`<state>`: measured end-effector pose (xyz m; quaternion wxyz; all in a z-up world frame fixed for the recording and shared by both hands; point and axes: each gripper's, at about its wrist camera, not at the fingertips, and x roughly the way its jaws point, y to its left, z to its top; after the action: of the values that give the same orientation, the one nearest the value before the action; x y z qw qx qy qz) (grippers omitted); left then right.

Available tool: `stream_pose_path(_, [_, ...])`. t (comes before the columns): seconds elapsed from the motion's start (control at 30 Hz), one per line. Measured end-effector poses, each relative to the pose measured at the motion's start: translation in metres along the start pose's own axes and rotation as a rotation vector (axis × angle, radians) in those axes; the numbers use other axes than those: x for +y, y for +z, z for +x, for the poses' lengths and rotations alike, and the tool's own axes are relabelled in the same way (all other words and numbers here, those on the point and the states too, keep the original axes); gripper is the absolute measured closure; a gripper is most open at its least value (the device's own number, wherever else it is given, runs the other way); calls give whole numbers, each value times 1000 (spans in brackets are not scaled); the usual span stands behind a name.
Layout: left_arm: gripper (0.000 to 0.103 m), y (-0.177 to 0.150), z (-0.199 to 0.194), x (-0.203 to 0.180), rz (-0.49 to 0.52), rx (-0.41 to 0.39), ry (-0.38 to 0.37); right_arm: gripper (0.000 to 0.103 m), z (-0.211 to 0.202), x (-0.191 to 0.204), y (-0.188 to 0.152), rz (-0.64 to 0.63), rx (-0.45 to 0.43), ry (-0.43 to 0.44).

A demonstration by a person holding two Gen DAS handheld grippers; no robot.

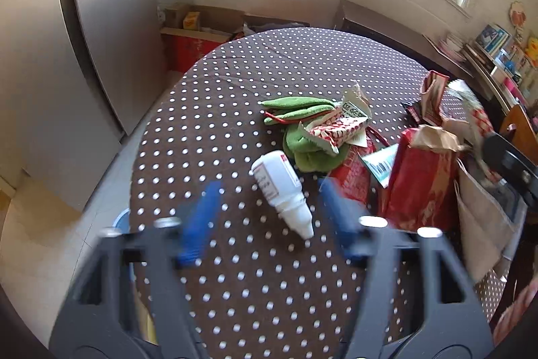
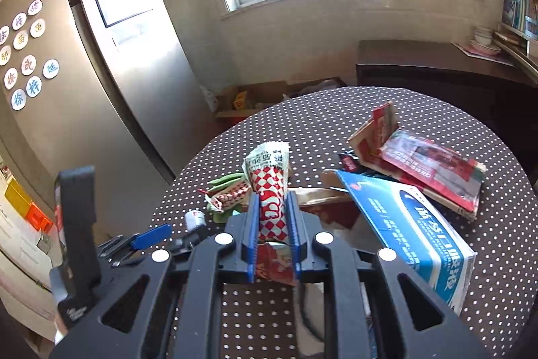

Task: Collect trash
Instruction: 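Grasp the white plastic bottle with the left gripper, then carry the bottle and wrapper over the blue bucket and release both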

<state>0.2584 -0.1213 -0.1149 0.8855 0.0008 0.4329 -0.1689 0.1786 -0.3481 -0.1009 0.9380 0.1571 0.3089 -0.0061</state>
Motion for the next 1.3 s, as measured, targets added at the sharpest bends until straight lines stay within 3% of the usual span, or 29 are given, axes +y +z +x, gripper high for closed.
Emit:
stream_pose_path(0.07, [79,2,7,0,-1,16,-24,87,0,4,1,2,3,-1])
stream_pose_path(0.4, [79,-12,-28,25,-16,-41,-8,87,20,43,1,-34,34,86])
stream_pose_path(0.8, [79,-43,-86,109,-154,-135,151,87,48,149,-19,-184,122,249])
stream_pose_path(1.07, [79,-66,-103,172,-240,-131,252,87,71,217,-47,-278,211,335])
stream_pose_path(1.3, [78,-81,-100,213,-293,-92,285,87,91,258,-71,-330,284,362])
